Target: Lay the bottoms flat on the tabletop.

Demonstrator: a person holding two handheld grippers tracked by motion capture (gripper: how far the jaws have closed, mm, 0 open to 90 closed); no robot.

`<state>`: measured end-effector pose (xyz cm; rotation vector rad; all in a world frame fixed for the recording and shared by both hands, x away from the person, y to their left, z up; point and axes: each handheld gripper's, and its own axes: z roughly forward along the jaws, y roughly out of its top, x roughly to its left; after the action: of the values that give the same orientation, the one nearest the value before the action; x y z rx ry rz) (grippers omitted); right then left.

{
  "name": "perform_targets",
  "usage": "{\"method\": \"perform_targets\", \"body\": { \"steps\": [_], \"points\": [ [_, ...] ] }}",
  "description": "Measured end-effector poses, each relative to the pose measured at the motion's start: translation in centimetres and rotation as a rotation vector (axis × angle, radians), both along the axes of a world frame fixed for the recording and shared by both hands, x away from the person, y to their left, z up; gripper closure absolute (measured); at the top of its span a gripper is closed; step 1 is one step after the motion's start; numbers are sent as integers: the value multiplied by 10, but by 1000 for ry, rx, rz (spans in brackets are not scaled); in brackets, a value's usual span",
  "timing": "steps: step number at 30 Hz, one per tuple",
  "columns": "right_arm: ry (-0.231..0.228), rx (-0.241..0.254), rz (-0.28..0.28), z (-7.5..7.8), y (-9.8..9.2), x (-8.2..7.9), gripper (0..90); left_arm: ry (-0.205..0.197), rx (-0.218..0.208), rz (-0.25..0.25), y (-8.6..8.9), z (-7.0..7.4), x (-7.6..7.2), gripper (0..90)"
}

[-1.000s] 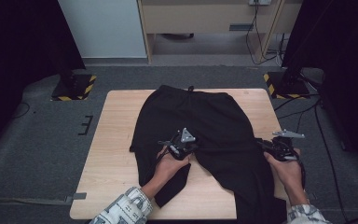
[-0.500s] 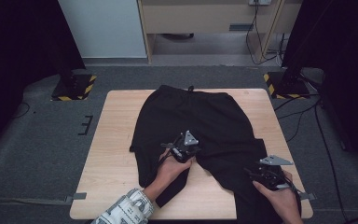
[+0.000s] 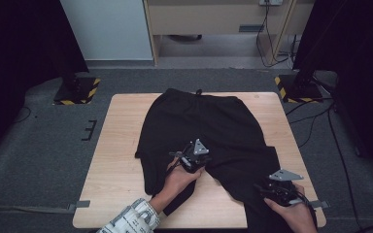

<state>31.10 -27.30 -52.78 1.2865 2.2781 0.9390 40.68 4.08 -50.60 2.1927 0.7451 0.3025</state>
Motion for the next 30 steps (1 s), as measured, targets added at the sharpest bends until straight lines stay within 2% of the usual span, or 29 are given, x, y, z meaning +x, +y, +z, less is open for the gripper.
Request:
{"method": "perform_targets", "body": {
  "steps": [1,3,5,9,13,14,15,17,22,24,25,26,27,28,30],
  "points": [
    [23,-11,24,2,-1,-6,404,4,-2,-1,0,0,-2,831],
    [47,-6,35,5,-3,-9,382,-1,-2,-1,0,0,-4,821],
    [24,29,28,9,-8,-9,355,-5,-4,0,0,0,-5,814],
    [-32,63,-38,19,-25,7,281,-3,4,-4,0,-2,-6,792],
    [-34,85,-103,22,-45,25,274,-2,7,-6,1,-3,-8,797],
    [-29,95,-117,21,-50,29,298,-3,5,-6,1,-3,-8,801],
    [-23,107,-132,20,-55,33,359,-3,5,-8,1,-2,-8,808],
    [-8,106,-152,16,-61,39,392,-2,1,-9,1,-1,-9,822],
    [38,87,-146,6,-59,46,533,2,9,-10,2,-3,-9,845],
    [54,76,-122,4,-55,46,588,4,11,-12,3,-3,-9,855],
    [37,59,-111,3,-53,45,644,5,12,-13,3,-3,-9,858],
    [37,59,-111,3,-53,45,644,5,12,-13,3,-3,-9,861],
    [50,54,-98,4,-50,43,812,5,14,-17,3,-3,-9,865],
    [58,51,-86,4,-50,41,866,8,13,-17,3,-3,-10,866],
    [78,58,-70,5,-51,37,896,6,12,-23,4,-2,-10,870]
  ]
}}
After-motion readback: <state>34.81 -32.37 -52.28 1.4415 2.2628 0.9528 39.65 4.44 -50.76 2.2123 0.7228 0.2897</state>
